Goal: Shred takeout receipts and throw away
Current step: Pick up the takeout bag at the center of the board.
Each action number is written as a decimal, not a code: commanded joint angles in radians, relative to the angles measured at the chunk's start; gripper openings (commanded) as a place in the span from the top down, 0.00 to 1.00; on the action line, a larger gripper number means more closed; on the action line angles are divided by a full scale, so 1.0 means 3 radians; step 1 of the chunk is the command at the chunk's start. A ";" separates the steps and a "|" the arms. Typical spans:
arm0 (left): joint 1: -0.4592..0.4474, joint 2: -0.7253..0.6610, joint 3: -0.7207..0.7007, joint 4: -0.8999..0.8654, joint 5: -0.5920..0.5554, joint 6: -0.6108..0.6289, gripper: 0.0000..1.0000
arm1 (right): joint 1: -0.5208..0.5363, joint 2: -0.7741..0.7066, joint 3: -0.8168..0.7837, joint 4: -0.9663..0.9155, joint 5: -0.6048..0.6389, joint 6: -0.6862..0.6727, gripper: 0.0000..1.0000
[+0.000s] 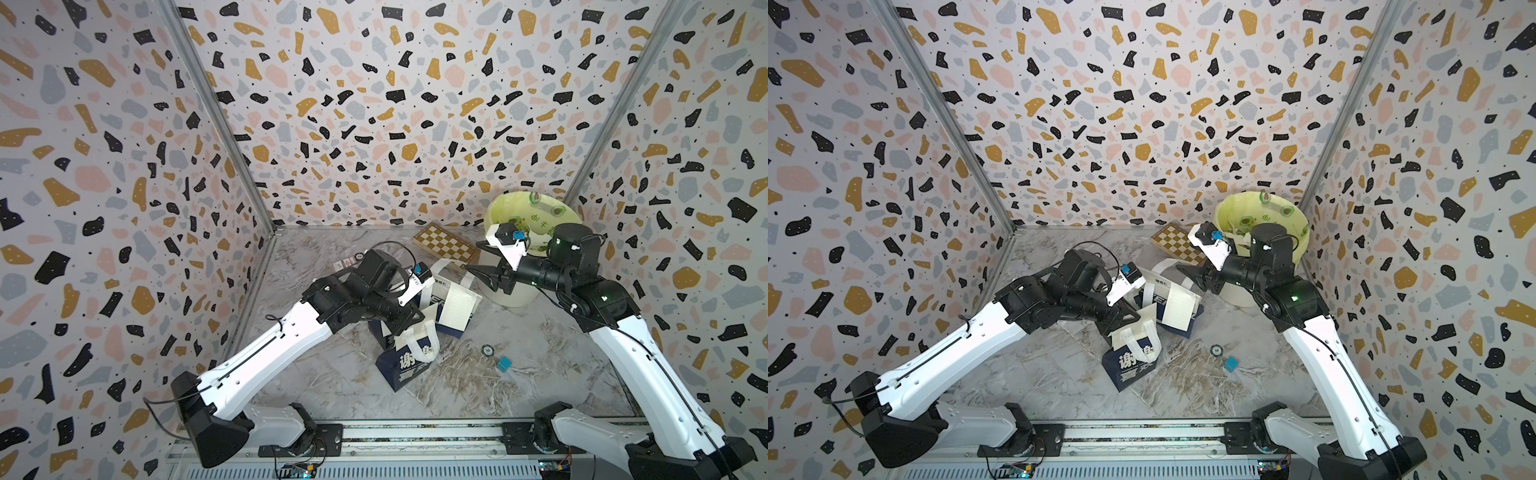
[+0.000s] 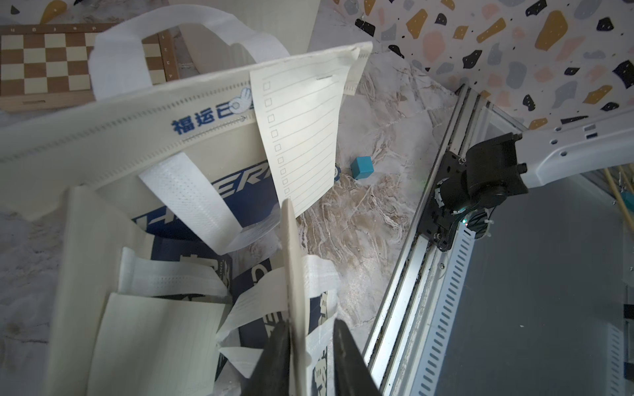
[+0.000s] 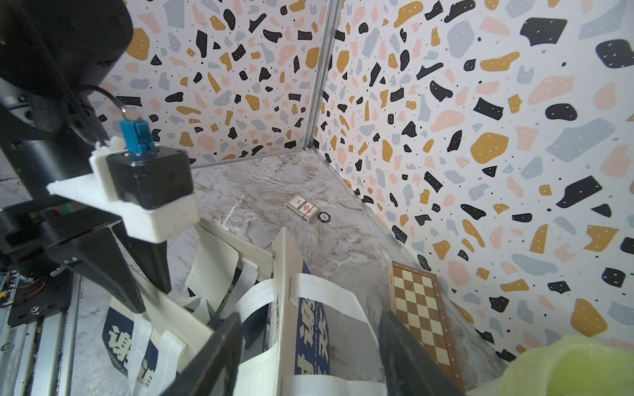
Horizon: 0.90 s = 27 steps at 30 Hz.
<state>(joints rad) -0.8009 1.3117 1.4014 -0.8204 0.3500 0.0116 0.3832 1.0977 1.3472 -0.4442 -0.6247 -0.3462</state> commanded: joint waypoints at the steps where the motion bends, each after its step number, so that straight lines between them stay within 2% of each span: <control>1: -0.0018 0.0004 0.0015 -0.0018 -0.0003 0.0027 0.83 | 0.0016 -0.0040 -0.0007 0.0085 -0.0049 0.0021 0.36; 9: -0.0020 -0.0056 -0.0136 -0.0036 -0.0062 -0.0019 0.96 | 0.0016 -0.0036 -0.0027 0.0128 -0.0060 0.0025 0.36; 15: -0.0015 -0.0144 -0.0159 -0.0049 -0.0062 -0.0019 0.96 | 0.0027 -0.0036 -0.0012 0.0156 -0.0057 0.0029 0.37; 16: -0.0017 -0.0177 -0.0151 -0.0077 -0.0067 -0.0023 1.00 | 0.0027 -0.0041 -0.0011 0.0161 -0.0046 0.0031 0.37; 20: -0.0019 -0.0449 -0.0165 -0.0266 -0.0389 -0.0536 1.00 | 0.0027 -0.0082 -0.0012 0.0189 0.0024 0.0024 0.37; 27: -0.0017 -0.1118 -0.0426 -0.0754 -0.1253 -0.1538 1.00 | 0.0027 -0.0086 -0.0042 0.0299 0.0078 0.0006 0.37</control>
<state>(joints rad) -0.8028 1.0283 1.2934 -0.9737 0.1211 -0.2832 0.3866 1.0962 1.3411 -0.3878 -0.6086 -0.3454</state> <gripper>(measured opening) 0.047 0.630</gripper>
